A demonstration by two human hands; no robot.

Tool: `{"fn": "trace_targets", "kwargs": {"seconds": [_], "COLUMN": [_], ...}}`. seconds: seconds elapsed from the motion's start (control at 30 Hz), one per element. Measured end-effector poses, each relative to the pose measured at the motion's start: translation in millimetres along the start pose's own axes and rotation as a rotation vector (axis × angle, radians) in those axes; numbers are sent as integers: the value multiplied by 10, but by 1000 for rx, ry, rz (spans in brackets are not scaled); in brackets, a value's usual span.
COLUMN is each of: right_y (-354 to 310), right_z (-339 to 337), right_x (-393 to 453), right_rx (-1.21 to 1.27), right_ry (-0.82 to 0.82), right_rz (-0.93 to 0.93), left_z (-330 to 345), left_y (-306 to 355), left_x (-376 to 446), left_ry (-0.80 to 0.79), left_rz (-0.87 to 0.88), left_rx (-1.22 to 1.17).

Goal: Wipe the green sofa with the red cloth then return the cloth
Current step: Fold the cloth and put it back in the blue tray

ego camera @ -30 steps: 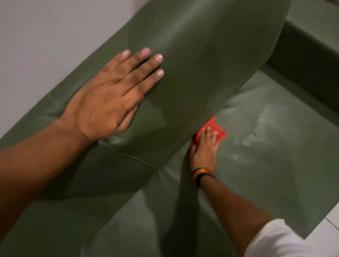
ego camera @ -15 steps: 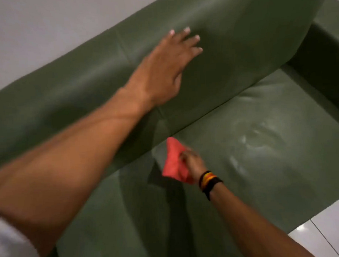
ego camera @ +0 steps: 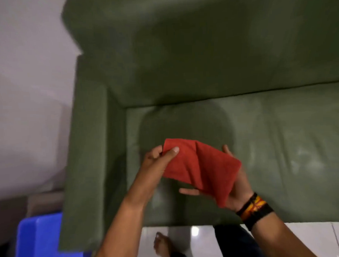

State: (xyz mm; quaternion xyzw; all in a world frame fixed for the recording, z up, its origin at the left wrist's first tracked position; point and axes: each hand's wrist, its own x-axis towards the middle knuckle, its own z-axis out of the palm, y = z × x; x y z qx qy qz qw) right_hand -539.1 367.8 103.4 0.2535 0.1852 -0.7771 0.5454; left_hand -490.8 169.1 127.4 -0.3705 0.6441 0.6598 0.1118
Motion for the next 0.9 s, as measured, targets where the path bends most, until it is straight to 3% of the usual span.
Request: {"fn": "trace_targets", "kwargs": {"seconds": [0.17,0.33,0.5,0.63,0.73,0.83,0.9], "right_y": [1092,2491,3751,4588,4965,4856,4651], "right_z": [418,876,1156,1166,1012,1012,939], "right_x": [94,315,700,1436,2082,2452,2267], "right_rx": [-306,-1041,-1447,-1697,-1753,-1650,-1745], "right_ry": [88,226,59,-32,31,130,40], "right_rz": [38,-30,18,41,103,337,376], "left_z": [-1110,-1998,-2598,-2980,-3112,-3051,-3051], "left_y": [-841,-1775,-2773,-3435,-3970,-4156,-4065], "left_x": [-979,-2127,-2938,-3008,-2758,-2635,-2628], "left_ry": [323,626,926,1172,1155,970,1003], "left_rz": [13,-69,-158,-231,-270,-440,-451], "left_rx": [-188,-445,-705,-839,-787,-482,-250]}}
